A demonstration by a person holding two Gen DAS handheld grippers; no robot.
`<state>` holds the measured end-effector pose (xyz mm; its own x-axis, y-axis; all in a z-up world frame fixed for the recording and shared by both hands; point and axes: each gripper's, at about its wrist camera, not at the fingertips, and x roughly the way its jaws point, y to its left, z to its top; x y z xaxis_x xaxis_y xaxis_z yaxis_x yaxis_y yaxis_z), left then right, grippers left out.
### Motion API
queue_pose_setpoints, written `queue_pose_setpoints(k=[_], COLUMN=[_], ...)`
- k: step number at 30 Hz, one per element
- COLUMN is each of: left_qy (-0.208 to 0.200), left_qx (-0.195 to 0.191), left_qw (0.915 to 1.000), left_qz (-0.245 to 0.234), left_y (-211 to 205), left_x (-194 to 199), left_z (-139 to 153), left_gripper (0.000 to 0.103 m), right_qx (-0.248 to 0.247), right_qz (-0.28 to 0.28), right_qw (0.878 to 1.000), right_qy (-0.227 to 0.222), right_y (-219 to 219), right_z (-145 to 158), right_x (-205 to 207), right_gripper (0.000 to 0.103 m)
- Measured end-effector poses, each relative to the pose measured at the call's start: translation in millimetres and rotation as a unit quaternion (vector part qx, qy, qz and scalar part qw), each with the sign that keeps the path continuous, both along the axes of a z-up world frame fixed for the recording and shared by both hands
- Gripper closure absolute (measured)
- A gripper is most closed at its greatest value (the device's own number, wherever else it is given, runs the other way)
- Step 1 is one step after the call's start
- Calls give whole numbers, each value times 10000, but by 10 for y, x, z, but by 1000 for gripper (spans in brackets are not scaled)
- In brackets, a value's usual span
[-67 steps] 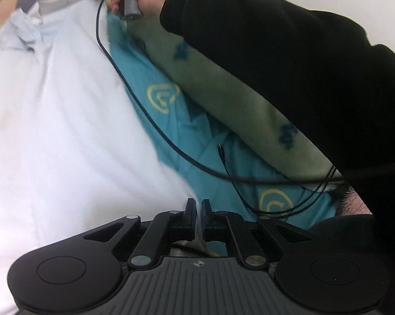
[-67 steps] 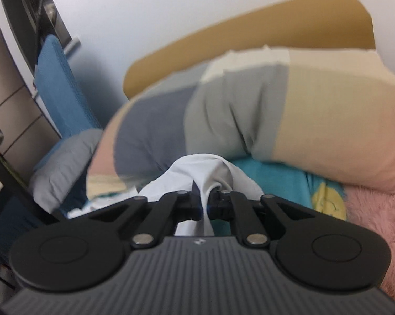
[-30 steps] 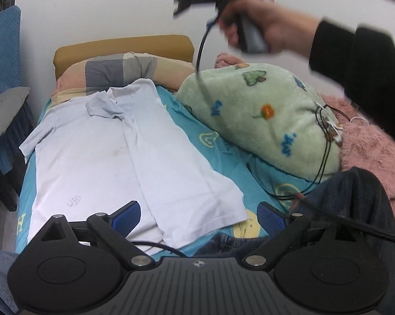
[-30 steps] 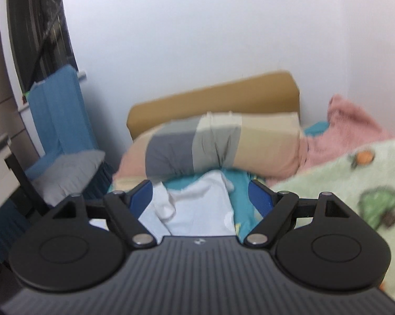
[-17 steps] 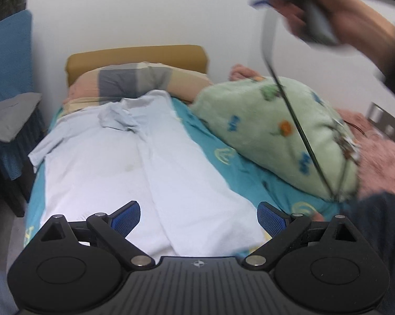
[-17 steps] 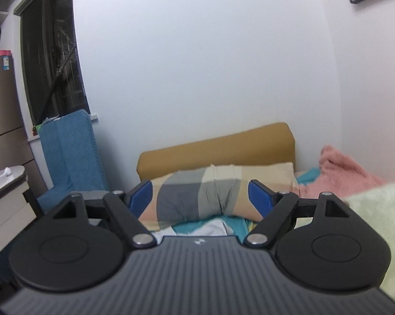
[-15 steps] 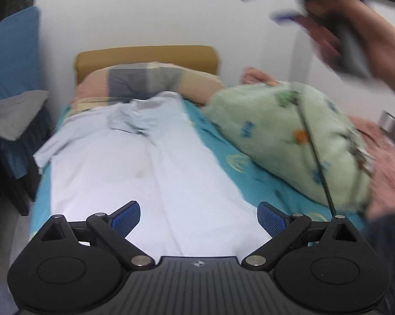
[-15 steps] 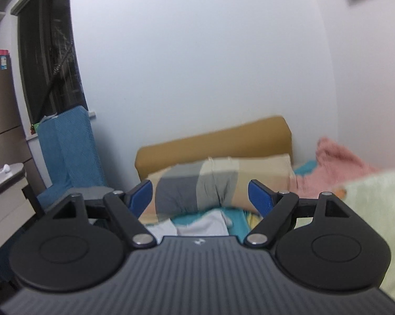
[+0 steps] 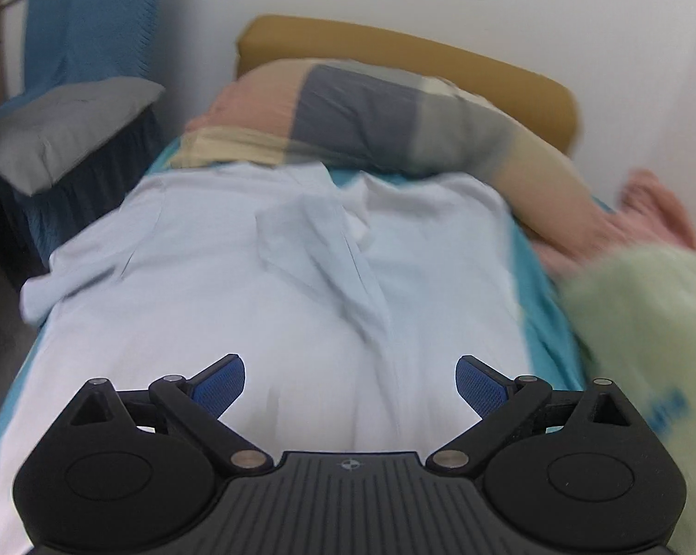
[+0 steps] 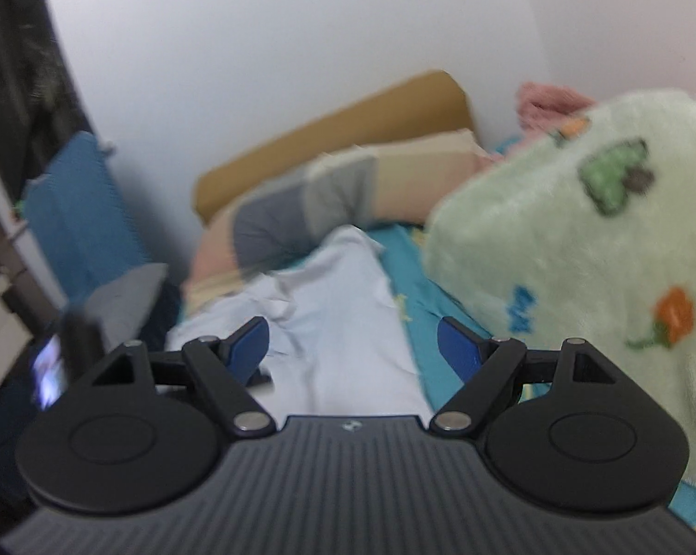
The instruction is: Fold clothes
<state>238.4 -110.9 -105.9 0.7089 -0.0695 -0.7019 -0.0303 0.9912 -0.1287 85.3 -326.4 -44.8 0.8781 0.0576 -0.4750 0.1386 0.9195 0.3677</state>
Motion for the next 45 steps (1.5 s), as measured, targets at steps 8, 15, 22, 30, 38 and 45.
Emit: queue_pose_setpoints(k=[8,15,22,30,38,45], left_qy=[-531,-630,-298,-210,-539,-792], left_qx=[647,903,1258,902,265,144], left_qw=[9951,9908,9860,9955,9967,9914], left_qz=[520,785,1051,214,-555,-1027], left_y=[-131,113,396,423,414,507], left_x=[865,799,569,-346,-1366,-1679], left_z=[-456,-612,-549,58,642,695], left_gripper=[4,5,6,6,4,4], right_qx=[59,496,349,246,-105,-519], right_qz=[-248,-161,-104,166,706,1074], right_qw=[9996,9979,9990,9996,9963,9902], right_qy=[118,379,257,-17,-478,-724], right_y=[-184,-230,-171,-102,118,318], right_z=[-492,-716,-667,-600,-471,-387], right_x=[396,662,570,466,265,136], right_gripper=[21,21,21,21,22,29])
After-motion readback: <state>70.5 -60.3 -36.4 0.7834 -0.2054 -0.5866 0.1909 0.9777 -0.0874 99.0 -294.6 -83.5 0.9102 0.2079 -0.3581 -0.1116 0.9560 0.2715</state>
